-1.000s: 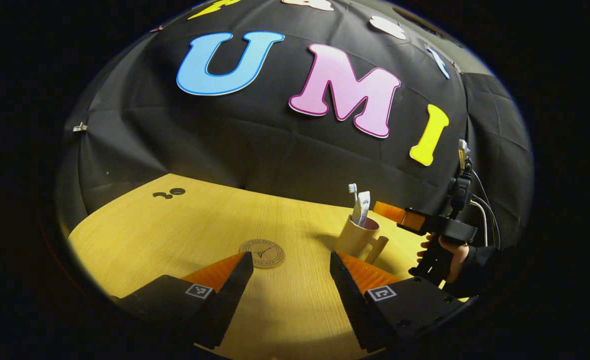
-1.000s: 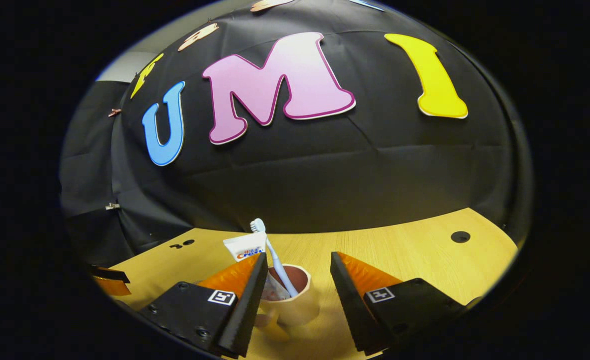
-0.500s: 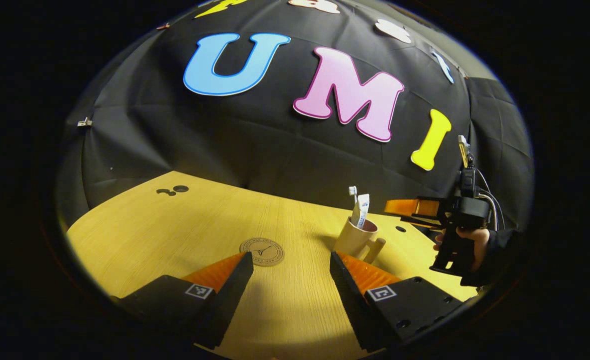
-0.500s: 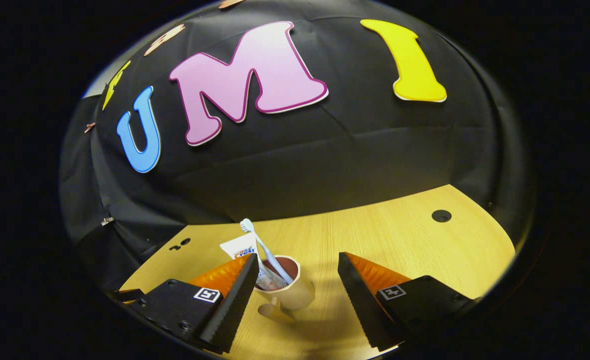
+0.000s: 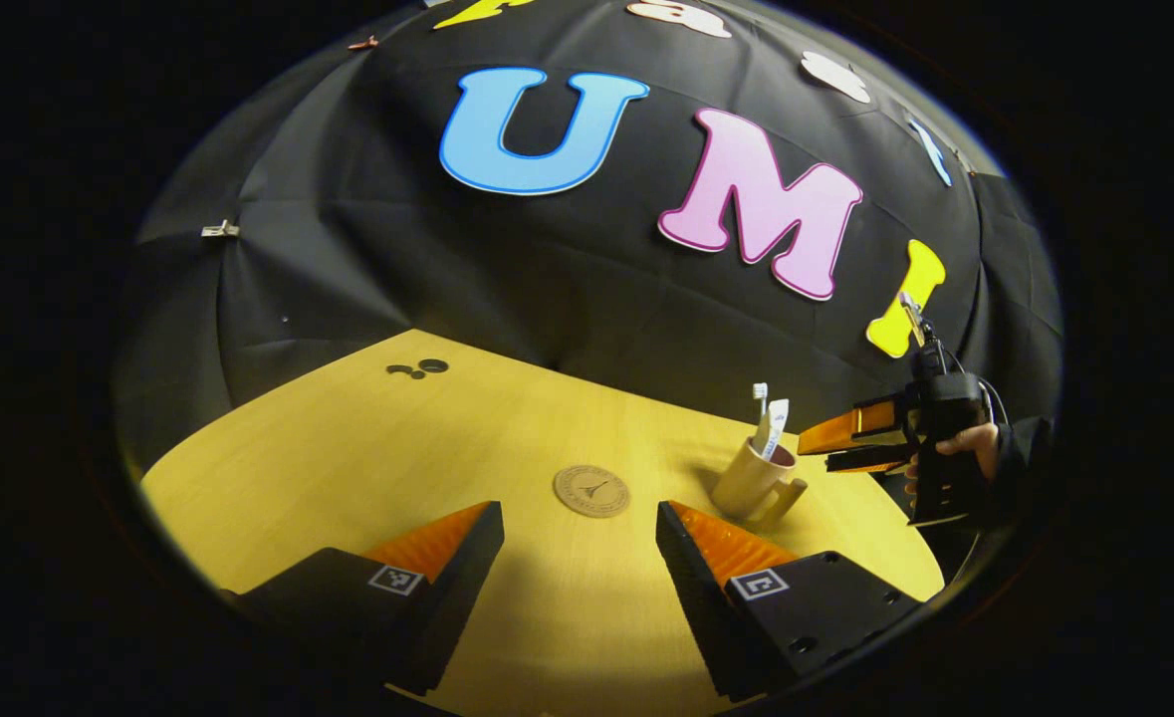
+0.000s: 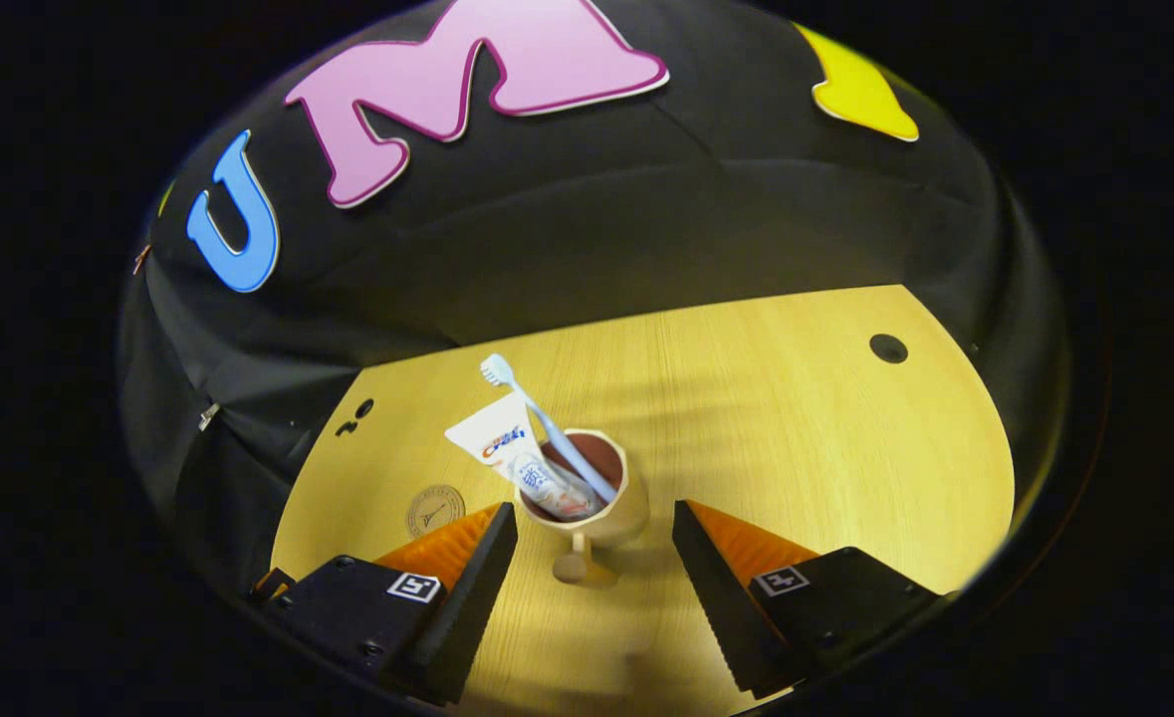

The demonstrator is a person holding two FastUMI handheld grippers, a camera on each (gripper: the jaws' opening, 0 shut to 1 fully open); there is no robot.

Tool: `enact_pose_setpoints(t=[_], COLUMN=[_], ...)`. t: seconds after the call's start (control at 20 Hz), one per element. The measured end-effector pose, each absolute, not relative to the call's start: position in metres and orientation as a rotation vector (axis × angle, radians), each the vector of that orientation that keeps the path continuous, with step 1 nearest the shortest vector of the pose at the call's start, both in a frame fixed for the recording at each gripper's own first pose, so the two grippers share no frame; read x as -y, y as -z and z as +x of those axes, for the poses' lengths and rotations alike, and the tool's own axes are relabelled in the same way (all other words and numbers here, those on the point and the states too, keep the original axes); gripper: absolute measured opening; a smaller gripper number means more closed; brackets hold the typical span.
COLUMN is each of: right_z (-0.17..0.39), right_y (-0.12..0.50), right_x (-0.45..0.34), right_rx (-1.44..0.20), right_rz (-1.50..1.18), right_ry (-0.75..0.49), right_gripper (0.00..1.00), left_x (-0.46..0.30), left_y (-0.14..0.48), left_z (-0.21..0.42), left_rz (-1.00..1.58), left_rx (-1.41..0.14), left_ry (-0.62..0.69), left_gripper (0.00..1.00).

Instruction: Put the toothbrush and toothpaste on the desktop into the cup, then pick up the cup and place it on the coaster on the desktop.

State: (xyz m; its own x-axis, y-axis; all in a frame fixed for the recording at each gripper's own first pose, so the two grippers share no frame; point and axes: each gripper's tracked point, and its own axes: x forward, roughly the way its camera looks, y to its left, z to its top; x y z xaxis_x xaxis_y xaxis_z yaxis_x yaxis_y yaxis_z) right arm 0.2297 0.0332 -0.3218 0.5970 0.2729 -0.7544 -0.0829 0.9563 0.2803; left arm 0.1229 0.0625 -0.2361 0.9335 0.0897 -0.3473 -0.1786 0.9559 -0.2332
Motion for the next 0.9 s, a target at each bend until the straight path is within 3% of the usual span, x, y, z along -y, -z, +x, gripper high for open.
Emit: enact_pose_setpoints(t=[0.55, 0.9], right_z=[0.210, 0.211], right_y=[0.378, 0.411], right_x=[-0.056, -0.054], right_rx=[-1.313, -1.434], right_rz=[0.142, 0.071], right_ry=[-0.239, -0.207], right_gripper=[0.97, 0.97], left_x=[-0.153, -0.159], left_y=[0.248, 0.265], left_z=[0.064, 0.041], left_rz=[-0.212, -0.234], left_rx=[-0.429, -0.469], left_ry=[-0.266, -0.290], left_gripper=[0.96, 0.96])
